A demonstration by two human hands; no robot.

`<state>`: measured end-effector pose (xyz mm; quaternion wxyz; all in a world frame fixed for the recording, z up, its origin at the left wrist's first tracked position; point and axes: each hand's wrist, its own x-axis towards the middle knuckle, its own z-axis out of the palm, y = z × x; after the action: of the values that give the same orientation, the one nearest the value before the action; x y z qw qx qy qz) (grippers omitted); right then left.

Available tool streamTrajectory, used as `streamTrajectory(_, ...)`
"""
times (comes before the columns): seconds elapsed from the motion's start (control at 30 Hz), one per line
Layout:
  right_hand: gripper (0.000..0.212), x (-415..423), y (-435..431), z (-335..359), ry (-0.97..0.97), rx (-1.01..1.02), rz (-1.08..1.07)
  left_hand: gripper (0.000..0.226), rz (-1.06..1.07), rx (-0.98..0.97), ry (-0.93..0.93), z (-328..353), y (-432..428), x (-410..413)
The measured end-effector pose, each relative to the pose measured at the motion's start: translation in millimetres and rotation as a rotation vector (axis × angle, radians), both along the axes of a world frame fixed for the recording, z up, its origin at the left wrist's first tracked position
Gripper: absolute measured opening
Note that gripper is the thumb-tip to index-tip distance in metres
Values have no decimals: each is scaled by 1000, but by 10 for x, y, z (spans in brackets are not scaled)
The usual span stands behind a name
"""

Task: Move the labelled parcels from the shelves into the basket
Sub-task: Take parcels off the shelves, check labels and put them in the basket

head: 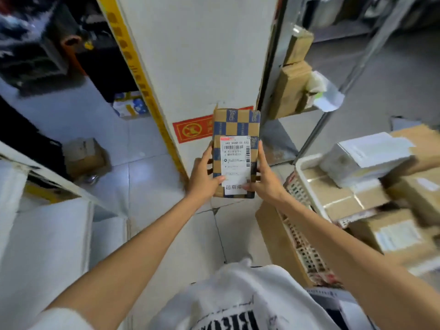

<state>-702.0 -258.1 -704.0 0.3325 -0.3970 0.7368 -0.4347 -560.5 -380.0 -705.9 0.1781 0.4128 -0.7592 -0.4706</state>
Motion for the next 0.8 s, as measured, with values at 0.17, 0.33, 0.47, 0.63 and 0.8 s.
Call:
streamTrajectory(0.17,121,-604,356,-11,-31,-11,-244,93,-295,-9,-26,59,71,-969)
streamTrajectory(0.33,121,-898,940,-120,-100,10,-547,92,-587,57,-38,-55,421,-1745)
streamTrajectory(0.47,122,-1004,1299,-199,-127,4,-801,90,-828,104,-36,-113,720,-2256)
streamTrajectory(0.63,120,-997,1518,-215,-216,68,-1071,93,-1085,90,-37,-218,948,-2733)
streamTrajectory(0.8,119,-1057,1674,-243,-323,78,-1281,89,-1255,74,-93,-214,1152,-3062)
